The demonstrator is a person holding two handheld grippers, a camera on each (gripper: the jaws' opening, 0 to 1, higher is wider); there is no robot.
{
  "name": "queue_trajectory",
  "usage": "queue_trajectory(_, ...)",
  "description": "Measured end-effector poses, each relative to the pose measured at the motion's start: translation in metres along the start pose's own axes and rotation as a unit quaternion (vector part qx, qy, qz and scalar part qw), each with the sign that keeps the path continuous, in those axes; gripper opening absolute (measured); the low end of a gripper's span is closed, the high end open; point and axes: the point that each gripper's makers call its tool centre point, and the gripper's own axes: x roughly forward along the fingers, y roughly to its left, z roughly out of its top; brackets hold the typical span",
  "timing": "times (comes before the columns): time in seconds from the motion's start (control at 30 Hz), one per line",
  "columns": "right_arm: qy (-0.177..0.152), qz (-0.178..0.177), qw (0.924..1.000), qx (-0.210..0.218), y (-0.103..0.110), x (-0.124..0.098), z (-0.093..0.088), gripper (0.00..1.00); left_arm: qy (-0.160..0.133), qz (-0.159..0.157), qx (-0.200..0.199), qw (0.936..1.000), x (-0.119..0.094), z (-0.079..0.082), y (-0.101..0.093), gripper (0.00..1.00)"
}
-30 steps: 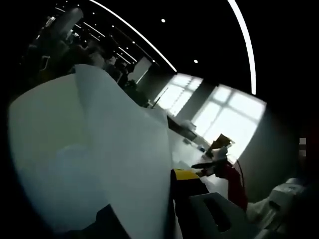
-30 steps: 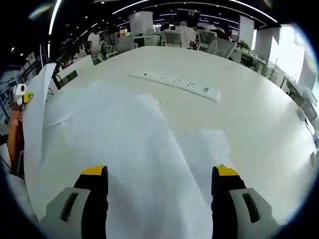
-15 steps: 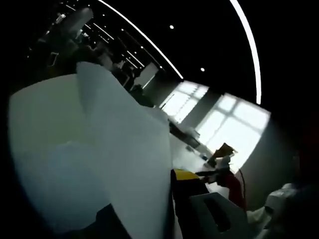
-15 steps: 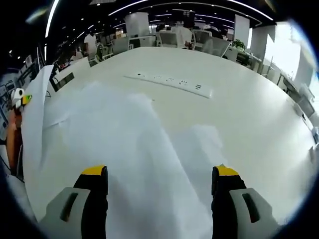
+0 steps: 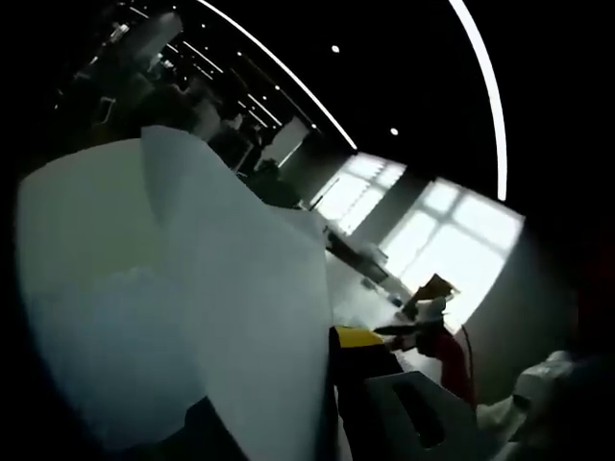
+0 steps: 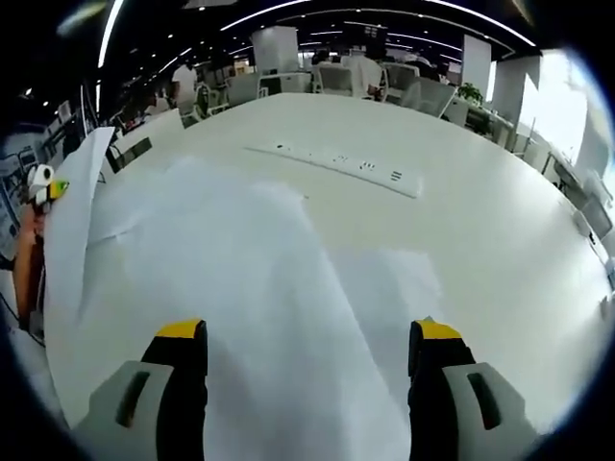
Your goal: Organize the stack of printing papers by aligning and flattening the scattered papers on the table
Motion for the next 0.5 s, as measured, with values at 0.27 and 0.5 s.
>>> queue_trajectory(0.27,0.006,0.002,1.0,-0.004,-0.0016,0.0059,-0.0027,0.81,-0.002,0.0,0.001,1.0,0.0007,-0.001,-0.0013,0.06)
queue_trajectory(0.5,-0.002,0.012,0.9997,-0.023,0.0024,0.0102,0.0017,0.8,-0.003,-0.002,0.001,1.0,0.0002,-0.0014,-0.0025,0.06)
